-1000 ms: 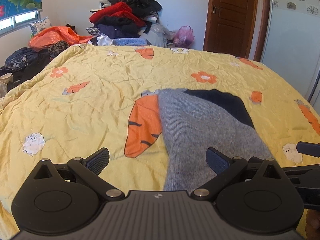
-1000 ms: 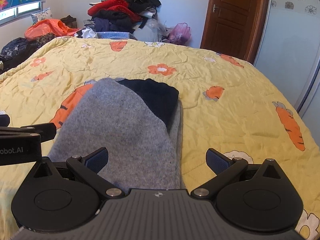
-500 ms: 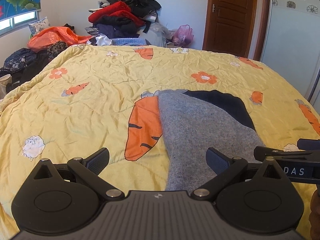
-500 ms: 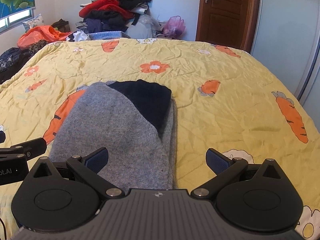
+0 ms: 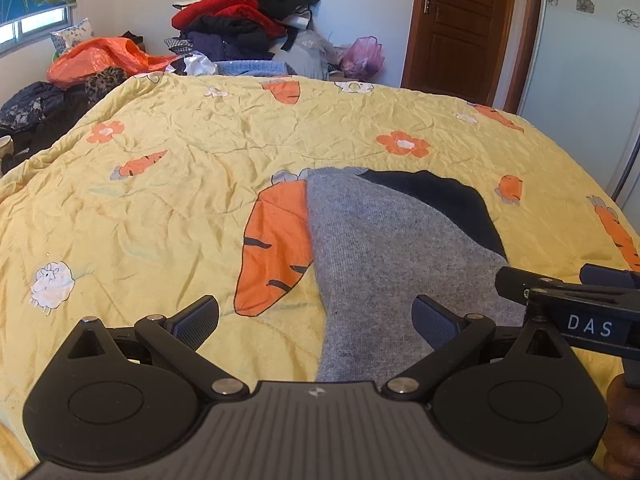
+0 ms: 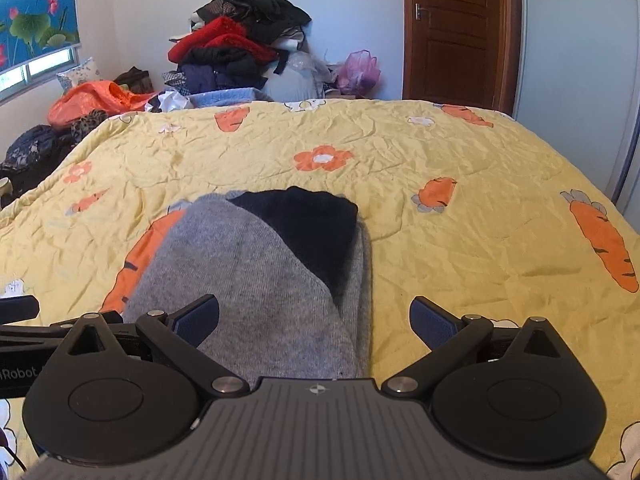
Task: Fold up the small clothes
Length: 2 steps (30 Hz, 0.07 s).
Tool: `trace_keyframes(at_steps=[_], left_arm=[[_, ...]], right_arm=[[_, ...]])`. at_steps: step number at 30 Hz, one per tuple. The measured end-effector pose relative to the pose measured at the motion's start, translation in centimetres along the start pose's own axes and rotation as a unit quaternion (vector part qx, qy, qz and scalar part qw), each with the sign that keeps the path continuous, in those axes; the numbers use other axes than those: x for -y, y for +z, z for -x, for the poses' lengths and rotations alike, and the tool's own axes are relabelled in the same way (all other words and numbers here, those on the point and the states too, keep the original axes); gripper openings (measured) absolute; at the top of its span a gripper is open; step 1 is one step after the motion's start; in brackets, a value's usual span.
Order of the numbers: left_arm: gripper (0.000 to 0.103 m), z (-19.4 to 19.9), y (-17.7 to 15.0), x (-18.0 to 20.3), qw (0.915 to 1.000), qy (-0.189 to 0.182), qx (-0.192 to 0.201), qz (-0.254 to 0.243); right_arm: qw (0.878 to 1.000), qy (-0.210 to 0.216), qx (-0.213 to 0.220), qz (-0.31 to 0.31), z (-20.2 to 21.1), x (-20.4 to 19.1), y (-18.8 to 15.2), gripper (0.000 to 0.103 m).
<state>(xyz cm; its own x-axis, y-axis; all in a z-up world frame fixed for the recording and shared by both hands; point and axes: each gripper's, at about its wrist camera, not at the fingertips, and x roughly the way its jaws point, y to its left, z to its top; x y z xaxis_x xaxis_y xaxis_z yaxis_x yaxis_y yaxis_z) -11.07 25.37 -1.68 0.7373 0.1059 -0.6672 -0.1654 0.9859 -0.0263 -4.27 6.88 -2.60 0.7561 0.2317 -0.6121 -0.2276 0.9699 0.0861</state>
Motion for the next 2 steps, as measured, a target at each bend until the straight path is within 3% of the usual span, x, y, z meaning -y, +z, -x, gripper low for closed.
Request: trace_keyframes(at_steps=[2], left_arm=[[0.103, 0.33, 0.12, 0.18, 1.0000, 0.003, 0.006, -0.004]], right_arm=[[1.000, -0.002, 0.003, 0.005, 0.18, -0.20, 0.23, 0.100]])
